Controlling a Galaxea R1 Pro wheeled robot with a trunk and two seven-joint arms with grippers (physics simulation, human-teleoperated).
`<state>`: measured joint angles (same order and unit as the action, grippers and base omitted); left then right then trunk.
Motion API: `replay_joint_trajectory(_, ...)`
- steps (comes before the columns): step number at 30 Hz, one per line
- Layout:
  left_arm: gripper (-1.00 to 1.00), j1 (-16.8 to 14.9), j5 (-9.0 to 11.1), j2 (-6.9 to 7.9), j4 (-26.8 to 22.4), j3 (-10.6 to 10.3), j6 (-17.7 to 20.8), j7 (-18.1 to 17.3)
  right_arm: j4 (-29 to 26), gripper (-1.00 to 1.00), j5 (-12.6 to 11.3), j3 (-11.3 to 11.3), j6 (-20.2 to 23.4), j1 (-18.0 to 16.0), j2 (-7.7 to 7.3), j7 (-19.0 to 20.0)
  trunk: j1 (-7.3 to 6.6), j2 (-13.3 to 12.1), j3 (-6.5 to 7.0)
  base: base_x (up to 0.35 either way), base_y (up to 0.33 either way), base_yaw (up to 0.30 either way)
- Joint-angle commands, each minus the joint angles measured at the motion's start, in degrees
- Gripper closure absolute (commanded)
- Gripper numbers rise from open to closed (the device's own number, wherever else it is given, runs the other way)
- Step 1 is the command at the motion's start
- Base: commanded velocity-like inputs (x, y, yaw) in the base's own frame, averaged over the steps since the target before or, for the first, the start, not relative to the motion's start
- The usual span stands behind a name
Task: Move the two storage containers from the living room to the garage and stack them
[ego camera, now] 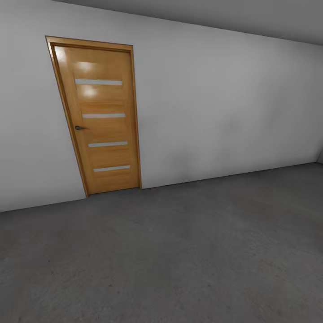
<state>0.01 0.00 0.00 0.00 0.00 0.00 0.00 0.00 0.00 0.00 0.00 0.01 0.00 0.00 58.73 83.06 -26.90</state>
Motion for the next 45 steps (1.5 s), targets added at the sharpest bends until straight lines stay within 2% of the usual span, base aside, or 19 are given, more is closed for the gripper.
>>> replay_joint_trajectory(1, -1.0, -0.1, 0.2, 0.32, -0.3, -0.1, -0.2, 0.1, 0.0, -1.0, 0.3, 0.3, 0.0, -0.1, 0.27, 0.1, 0.0, 0.0, -0.03, 0.0, 0.0, 0.0)
replay_joint_trajectory(6, -1.0, -0.1, 0.2, 0.32, -0.5, 0.0, -0.3, 0.1, 0.0, -1.0, 0.4, 2.0, -0.1, -0.1, 0.21, 0.1, 0.0, 0.0, -0.03, 0.0, 0.0, 0.0)
replay_joint_trajectory(11, -1.0, -0.1, 0.2, 0.35, -0.6, 0.0, -0.3, 0.1, 0.0, -1.0, -0.5, 3.6, -0.2, -0.1, 0.23, 0.1, 0.0, 0.0, -0.03, 0.0, 0.0, 0.0)
replay_joint_trajectory(24, -1.0, -0.1, 0.4, 0.29, -0.6, 0.4, -0.3, -0.1, 0.0, -1.0, -0.4, 7.7, -0.3, -0.1, 0.18, 0.1, 0.0, 0.0, -0.03, 0.0, 0.0, 0.0)
replay_joint_trajectory(33, -1.0, -0.1, 0.3, -1.57, -0.7, 0.3, -0.3, -0.4, 0.0, -1.0, -0.4, 10.6, -0.3, -0.1, 0.17, 0.1, 0.0, 0.0, -0.03, 0.0, 0.0, 0.0)
replay_joint_trajectory(34, -1.0, -0.1, 0.4, -1.62, -0.7, 0.4, -0.3, -0.4, 0.0, -1.0, -0.4, 33.3, -0.3, -0.1, 0.17, 0.1, 0.0, 0.0, -0.03, 0.0, 0.0, 0.0)
replay_joint_trajectory(45, -1.0, -0.1, 0.1, -1.76, -0.8, 0.0, -0.2, -0.5, 0.0, -1.0, -0.4, 33.3, -0.3, -0.1, 0.16, 0.1, 0.0, 0.0, -0.03, 0.0, 0.0, 0.0)
